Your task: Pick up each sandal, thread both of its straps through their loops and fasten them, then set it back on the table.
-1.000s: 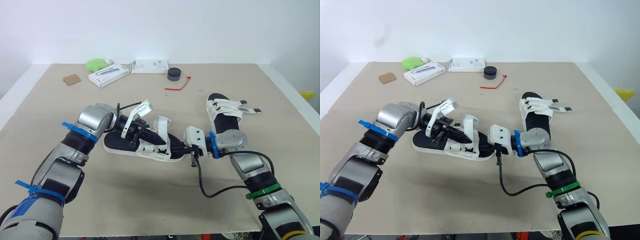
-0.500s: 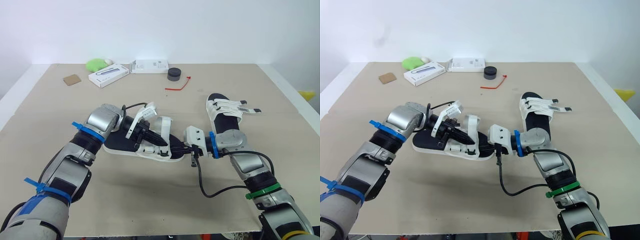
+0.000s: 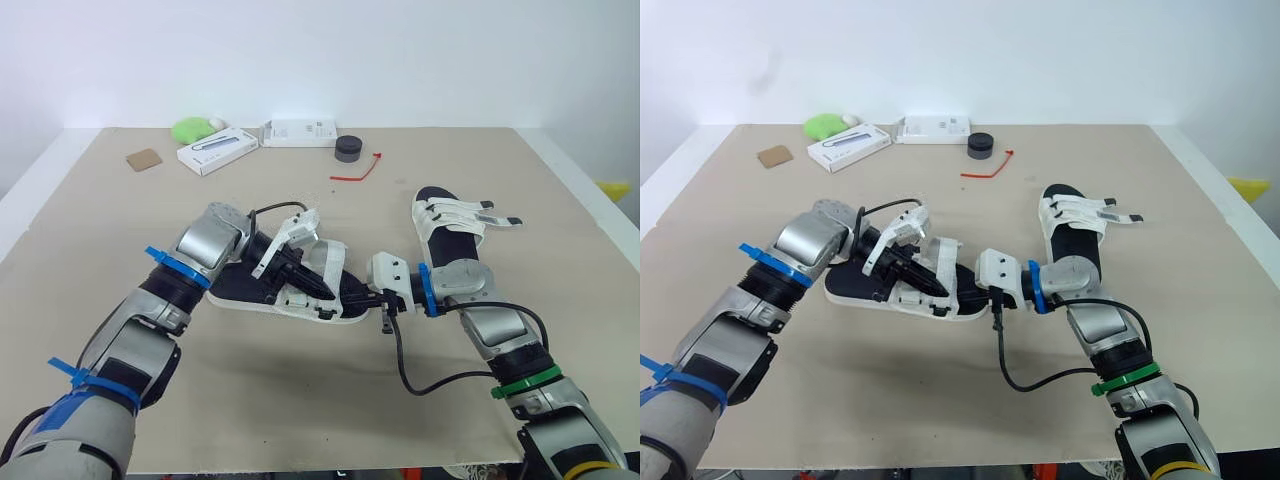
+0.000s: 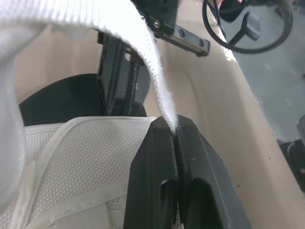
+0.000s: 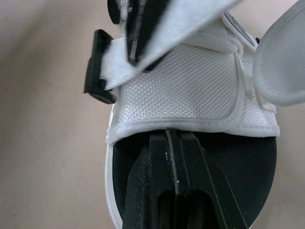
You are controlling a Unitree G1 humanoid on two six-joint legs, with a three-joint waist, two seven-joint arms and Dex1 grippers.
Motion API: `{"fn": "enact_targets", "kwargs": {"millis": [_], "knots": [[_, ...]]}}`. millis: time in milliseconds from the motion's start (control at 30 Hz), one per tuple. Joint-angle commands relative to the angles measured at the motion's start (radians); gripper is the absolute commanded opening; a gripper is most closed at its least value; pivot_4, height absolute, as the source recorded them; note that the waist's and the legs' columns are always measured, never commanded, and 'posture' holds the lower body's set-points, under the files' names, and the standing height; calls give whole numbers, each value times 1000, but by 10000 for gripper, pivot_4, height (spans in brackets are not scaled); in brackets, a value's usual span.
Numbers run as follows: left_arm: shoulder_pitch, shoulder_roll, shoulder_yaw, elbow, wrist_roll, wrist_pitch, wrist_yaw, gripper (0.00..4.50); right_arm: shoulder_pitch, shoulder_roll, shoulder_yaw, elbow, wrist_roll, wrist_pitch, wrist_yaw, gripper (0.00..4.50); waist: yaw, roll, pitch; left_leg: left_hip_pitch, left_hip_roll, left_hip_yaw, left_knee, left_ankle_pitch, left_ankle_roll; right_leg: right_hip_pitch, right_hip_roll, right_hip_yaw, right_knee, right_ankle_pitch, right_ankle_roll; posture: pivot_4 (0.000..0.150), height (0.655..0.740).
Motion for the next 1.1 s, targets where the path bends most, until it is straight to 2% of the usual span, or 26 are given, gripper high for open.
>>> {"fn": "enact_targets", "kwargs": {"millis": [33,167,233,267,300,733,900,933,1000,1033,1100], "knots": [[7,7,-16,-30,15,1,-7,276,-6,-6,8,28,-26,4,-12,0,0,0,0,0,0,0,0,0,0,0,0,0,0,0,0,1500,7400],[2,16,-18,-41,15,37,-18,276,-9,-6,8,32,-26,0,-10,0,0,0,0,0,0,0,0,0,0,0,0,0,0,0,0,1500,7400],[7,12,-1,-50,20,-10,-1,4630,-8,-8,7,33,-27,-3,-10,0,0,0,0,0,0,0,0,0,0,0,0,0,0,0,0,1500,7400],[2,10,10,-49,17,-21,4,8491,-8,-9,8,32,-27,-3,-10,0,0,0,0,0,0,0,0,0,0,0,0,0,0,0,0,1500,7400],[-7,1,32,-38,9,-32,17,9694,-7,-9,8,32,-27,-4,-10,0,0,0,0,0,0,0,0,0,0,0,0,0,0,0,0,1500,7400],[-77,-67,149,19,-62,49,103,9694,-15,-13,8,42,-28,-15,-7,0,0,0,0,0,0,1,0,0,0,0,0,1,0,1,1,1500,7400],[-79,-73,146,31,-66,66,103,9694,-19,-13,9,50,-29,-20,-5,0,0,0,0,0,0,1,0,0,0,0,0,1,0,1,1,1500,7400],[-78,-73,144,38,-61,58,102,5926,-20,-13,9,51,-29,-21,-4,0,0,0,0,0,0,1,0,0,0,0,0,2,0,1,1,1500,7400],[-75,-70,140,54,-45,34,107,2408,-21,-14,9,50,-29,-20,-3,0,0,0,0,0,-1,1,0,0,0,0,0,2,0,1,1,1500,7400],[-75,-70,138,63,-36,19,112,999,-20,-14,9,48,-29,-20,-3,0,0,0,0,0,-1,1,0,0,0,0,0,2,0,1,1,1500,7400],[-72,-66,135,71,-31,5,106,999,-17,-15,10,44,-28,-20,-2,0,0,0,0,0,-1,1,0,0,0,0,0,2,0,1,1,1500,7400]]}}
